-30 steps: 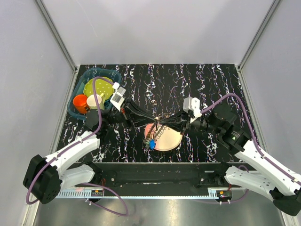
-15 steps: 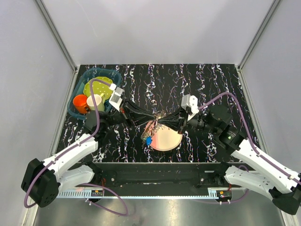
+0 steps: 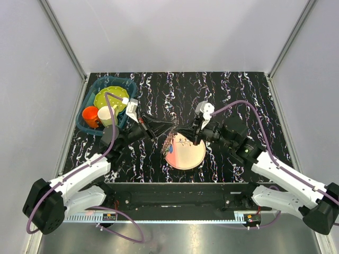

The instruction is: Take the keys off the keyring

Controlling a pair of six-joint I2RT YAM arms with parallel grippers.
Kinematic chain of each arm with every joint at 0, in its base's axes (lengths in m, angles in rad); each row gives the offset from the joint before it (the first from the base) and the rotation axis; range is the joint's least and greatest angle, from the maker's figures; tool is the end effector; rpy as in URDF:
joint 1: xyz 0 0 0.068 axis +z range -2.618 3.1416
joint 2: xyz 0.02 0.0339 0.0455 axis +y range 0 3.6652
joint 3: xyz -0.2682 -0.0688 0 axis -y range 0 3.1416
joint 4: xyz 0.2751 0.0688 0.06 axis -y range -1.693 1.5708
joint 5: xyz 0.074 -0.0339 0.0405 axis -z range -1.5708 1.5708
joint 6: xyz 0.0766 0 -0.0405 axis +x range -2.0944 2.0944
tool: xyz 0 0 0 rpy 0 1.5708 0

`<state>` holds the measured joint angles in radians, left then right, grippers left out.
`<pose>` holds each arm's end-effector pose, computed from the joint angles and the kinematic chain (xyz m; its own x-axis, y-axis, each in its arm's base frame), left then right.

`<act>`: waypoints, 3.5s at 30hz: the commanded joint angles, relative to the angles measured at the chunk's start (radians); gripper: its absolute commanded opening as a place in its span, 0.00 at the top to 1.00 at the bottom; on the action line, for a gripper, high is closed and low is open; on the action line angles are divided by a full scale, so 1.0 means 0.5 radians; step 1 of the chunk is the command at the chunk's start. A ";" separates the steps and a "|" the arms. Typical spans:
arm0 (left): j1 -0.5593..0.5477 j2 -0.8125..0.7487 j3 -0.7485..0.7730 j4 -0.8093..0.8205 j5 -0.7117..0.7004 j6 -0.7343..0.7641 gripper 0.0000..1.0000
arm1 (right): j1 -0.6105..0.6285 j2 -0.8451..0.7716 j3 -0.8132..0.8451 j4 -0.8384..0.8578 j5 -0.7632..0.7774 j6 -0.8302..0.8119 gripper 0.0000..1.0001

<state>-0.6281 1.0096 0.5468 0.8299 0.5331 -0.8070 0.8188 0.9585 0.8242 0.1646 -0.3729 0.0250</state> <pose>0.2044 -0.1965 0.3217 -0.4418 -0.4479 -0.7773 0.8252 0.1369 -0.5479 0.1789 0.2322 0.3600 -0.0025 0.0314 -0.9995 -0.9291 0.3695 0.0140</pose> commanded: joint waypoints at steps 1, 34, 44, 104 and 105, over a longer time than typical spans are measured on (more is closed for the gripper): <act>-0.011 -0.013 -0.020 -0.058 -0.287 0.062 1.00 | 0.025 0.062 0.036 0.202 0.092 -0.007 1.00; -0.045 0.030 -0.244 0.393 -0.422 -0.058 1.00 | 0.034 0.013 -0.225 0.588 0.267 0.401 0.75; -0.042 -0.022 -0.253 0.552 -0.238 -0.073 1.00 | -0.137 0.031 0.179 0.006 0.017 0.655 0.72; -0.042 0.113 -0.201 1.101 -0.032 -0.429 1.00 | -0.297 0.258 -0.071 0.836 -0.770 1.021 0.78; -0.042 0.116 -0.204 1.117 -0.032 -0.438 1.00 | -0.297 0.261 -0.077 0.858 -0.767 1.024 0.78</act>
<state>-0.6434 1.0653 0.4149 1.2194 0.5121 -1.0008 0.6666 1.0897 0.7914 0.4721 -0.7452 0.5293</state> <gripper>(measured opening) 0.005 0.223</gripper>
